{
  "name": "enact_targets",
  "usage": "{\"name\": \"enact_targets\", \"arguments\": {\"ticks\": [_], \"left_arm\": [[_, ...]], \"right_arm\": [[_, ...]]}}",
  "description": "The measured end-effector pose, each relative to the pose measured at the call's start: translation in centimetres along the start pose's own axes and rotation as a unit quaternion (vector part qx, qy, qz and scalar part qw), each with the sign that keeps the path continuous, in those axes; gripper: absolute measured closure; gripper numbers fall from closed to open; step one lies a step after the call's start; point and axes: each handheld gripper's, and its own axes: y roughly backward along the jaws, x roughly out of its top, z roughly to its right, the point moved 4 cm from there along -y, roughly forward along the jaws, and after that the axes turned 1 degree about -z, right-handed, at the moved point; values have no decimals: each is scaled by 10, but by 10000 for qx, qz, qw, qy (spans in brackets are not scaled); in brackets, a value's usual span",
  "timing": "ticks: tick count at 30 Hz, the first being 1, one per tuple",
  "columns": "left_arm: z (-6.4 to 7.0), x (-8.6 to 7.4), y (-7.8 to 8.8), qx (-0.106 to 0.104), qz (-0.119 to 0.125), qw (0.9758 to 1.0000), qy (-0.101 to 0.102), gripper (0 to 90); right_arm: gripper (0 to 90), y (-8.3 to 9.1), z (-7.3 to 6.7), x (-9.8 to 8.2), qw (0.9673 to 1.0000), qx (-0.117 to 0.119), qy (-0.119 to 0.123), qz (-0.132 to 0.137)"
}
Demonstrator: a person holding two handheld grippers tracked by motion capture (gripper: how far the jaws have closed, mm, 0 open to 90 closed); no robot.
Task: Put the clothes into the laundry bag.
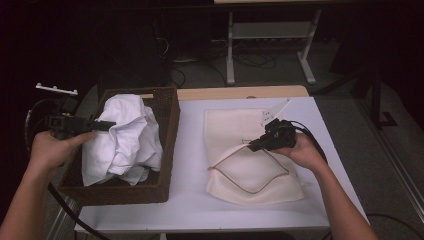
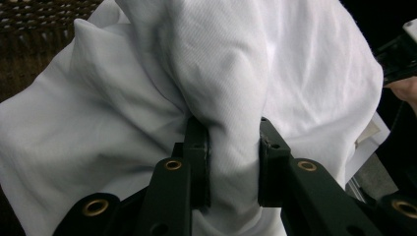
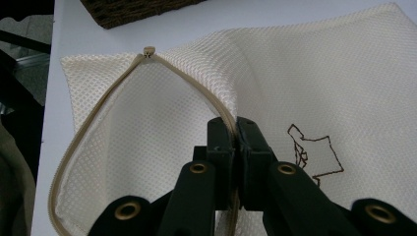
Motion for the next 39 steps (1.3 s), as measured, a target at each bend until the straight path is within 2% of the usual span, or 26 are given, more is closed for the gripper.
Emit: {"name": "enact_targets", "arguments": {"ticks": [2,7,13,18,23,32,34,36,37,39], "left_arm": [[4,2,2,-92,52,9999,-25,715],[14,9,5,-172,99,9997,-116,715],[24,18,6,-130,-56,9996,-255,716],[38,27,12,-215,41,9991,-370,716],[52,32,15,-556,68,9977,-391,717],[82,50,18,-690,118,9954,-654,717],[90,55,19,-738,136,9946,-713,717],[105,62,18,-752,119,9934,-862,717],[105,62,18,-752,119,9934,-862,717],[114,67,16,-754,77,9926,-945,717]], "right_arm": [[852,0,0,0,10000,-5,-3,9],[852,2,3,0,10000,-15,-19,29],[852,4,6,5,10000,-42,-44,8],[853,6,9,9,10000,-59,-38,-13],[852,7,13,11,9999,-89,-76,8],[852,9,19,14,9999,-123,-80,62],[853,10,19,14,9998,-135,-110,34],[852,11,21,13,9998,-145,-102,27],[852,11,21,13,9998,-145,-102,27],[853,13,22,11,9997,-178,-147,23]]}}
